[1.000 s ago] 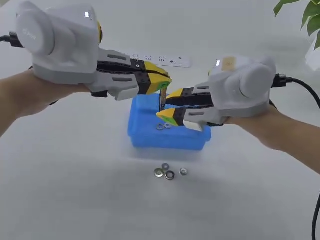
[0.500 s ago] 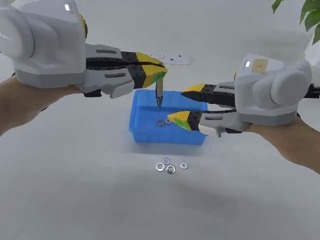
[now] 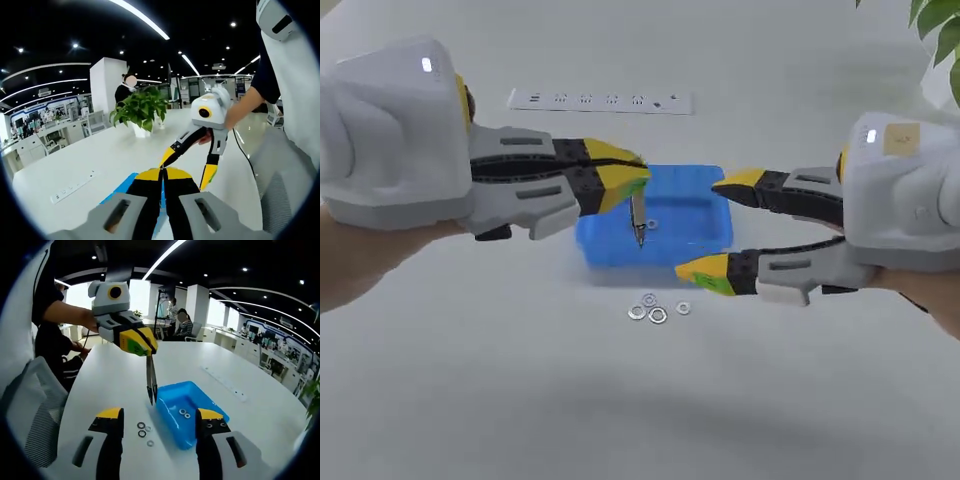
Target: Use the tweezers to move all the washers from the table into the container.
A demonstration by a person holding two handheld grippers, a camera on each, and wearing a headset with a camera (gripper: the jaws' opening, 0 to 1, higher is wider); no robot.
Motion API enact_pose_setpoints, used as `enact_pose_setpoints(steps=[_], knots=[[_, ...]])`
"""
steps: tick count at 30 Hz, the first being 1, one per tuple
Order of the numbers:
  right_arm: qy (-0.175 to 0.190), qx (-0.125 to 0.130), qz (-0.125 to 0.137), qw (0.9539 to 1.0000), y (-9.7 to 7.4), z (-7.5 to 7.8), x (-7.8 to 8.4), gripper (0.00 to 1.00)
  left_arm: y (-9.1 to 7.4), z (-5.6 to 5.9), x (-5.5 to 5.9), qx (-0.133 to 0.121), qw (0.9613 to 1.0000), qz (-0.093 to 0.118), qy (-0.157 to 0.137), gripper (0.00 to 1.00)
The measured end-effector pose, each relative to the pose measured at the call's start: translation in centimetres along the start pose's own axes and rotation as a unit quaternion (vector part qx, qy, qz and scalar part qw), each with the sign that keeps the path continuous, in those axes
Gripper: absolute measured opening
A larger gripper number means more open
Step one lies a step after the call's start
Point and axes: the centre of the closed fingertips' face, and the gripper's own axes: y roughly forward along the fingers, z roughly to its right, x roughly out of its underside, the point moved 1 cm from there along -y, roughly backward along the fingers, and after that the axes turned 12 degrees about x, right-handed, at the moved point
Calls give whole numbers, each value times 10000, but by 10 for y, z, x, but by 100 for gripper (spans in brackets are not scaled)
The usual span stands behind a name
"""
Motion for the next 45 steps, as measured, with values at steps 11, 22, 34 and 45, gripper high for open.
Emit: enact_pose_setpoints(steps=[11,22,34,45], knots=[[137,-197,-289,9993,-17,-33,33,67,7,22,33,126,9997,-45,-205,4],[311,-358,-505,9976,-21,-49,59,78,10,26,49,187,9996,-14,-191,4],[524,-526,-595,9955,-18,-59,72,82,23,28,57,367,9992,-54,-161,4],[594,-698,-594,9940,-16,-64,71,87,23,33,67,473,9986,-199,-131,4]])
